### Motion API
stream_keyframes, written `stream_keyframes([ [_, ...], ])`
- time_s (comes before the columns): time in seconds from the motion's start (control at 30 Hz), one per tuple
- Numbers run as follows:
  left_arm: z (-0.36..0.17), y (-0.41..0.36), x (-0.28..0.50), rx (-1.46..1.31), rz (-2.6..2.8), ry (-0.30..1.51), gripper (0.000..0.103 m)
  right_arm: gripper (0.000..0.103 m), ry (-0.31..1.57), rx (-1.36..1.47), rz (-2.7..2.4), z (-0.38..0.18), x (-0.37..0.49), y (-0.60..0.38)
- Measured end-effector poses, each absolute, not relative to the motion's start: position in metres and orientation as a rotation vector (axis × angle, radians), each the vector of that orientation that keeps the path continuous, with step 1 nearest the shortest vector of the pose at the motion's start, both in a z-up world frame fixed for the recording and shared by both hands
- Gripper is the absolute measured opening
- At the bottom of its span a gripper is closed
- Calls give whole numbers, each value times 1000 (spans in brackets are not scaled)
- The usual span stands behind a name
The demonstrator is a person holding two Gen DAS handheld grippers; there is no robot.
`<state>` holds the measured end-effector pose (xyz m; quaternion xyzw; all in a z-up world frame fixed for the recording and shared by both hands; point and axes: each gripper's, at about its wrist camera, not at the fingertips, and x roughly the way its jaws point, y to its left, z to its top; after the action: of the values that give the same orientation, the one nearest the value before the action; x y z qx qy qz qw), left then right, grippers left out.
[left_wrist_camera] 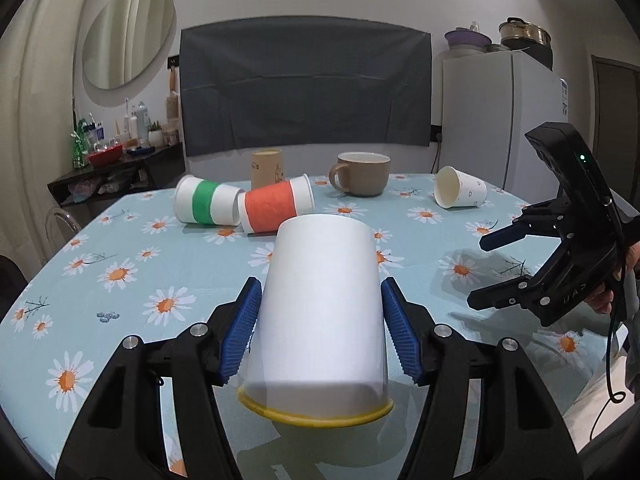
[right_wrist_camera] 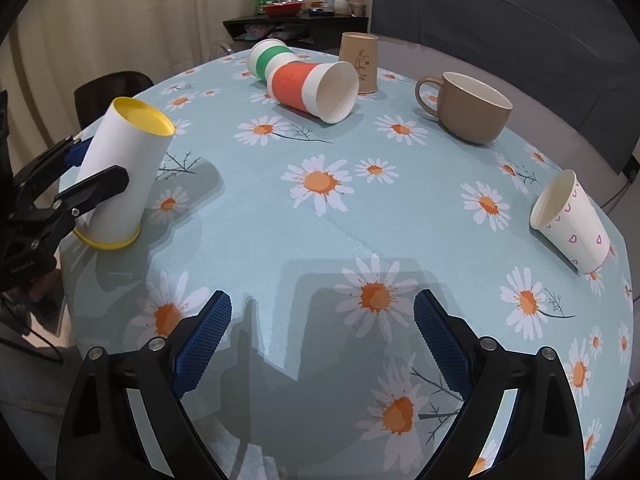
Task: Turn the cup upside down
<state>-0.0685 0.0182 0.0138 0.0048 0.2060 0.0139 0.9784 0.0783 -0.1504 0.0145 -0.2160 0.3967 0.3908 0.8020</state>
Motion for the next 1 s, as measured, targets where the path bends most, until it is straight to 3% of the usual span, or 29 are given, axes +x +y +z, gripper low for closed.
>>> stream_keyframes([
  [0.47, 13, 19, -108, 38, 7, 435, 62, 88, 818, -448, 842, 17, 37, -140],
  [0.7, 17, 21, -127, 38, 8, 478, 94, 88, 809, -423, 827, 12, 16, -144],
  [1.0, 18, 23, -151, 34, 51, 528, 97, 91, 749, -346, 776, 14, -25, -150],
])
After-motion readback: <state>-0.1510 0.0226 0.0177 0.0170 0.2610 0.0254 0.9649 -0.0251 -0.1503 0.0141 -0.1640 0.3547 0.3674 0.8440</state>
